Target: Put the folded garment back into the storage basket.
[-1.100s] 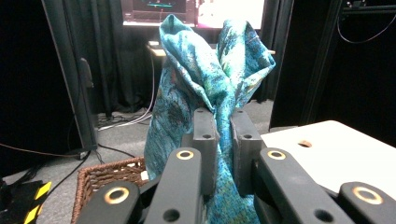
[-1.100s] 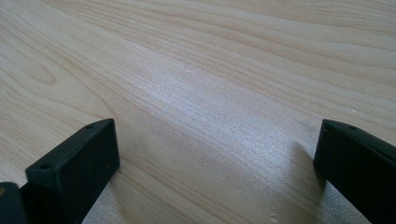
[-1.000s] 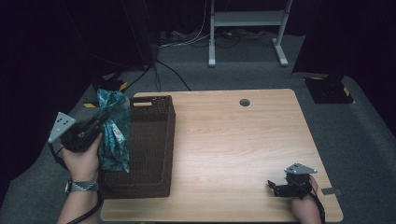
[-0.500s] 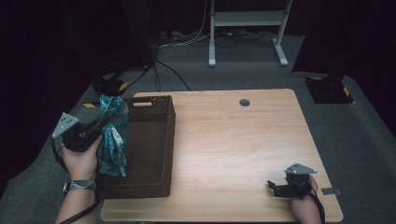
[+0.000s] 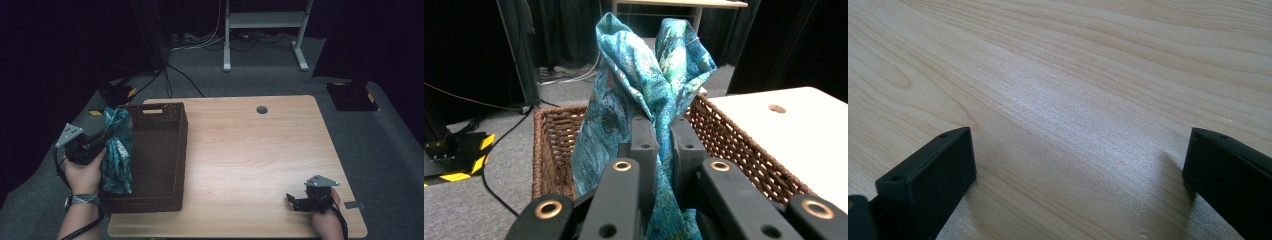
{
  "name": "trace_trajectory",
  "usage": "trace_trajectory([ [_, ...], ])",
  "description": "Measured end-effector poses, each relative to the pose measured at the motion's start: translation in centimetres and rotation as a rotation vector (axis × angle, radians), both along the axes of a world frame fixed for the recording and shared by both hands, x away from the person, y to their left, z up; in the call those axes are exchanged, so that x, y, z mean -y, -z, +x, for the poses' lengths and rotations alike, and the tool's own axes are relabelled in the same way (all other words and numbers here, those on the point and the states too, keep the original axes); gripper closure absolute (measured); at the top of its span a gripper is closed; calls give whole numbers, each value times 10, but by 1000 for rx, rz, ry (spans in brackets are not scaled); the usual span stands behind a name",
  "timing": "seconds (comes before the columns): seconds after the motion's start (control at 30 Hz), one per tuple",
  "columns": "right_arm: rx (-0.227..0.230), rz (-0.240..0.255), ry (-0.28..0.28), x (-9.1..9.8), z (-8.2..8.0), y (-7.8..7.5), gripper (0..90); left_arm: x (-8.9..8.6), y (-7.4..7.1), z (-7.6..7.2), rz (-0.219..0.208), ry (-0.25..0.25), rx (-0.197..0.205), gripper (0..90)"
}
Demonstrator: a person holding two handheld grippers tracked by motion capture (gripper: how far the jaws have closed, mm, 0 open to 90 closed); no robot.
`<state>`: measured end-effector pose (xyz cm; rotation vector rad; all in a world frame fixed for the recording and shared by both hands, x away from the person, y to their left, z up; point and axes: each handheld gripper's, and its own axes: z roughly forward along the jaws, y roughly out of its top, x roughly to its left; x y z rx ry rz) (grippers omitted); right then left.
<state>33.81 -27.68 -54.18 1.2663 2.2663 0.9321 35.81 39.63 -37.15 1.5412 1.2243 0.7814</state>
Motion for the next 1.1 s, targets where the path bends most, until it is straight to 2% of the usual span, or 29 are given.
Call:
trace_trajectory([
  [0.2,0,0,-1,0,0,0,4,2,7,6,55,16,-48,830],
  [0.47,0,0,-2,0,0,0,5,2,22,19,107,15,-147,829],
  [0.6,-1,0,-2,0,0,0,5,5,25,24,129,21,-171,829],
  [0.67,-1,0,-2,0,0,0,5,6,26,28,129,29,-189,828],
  [1.1,-1,0,-2,0,0,0,5,18,31,42,134,5,-241,826],
])
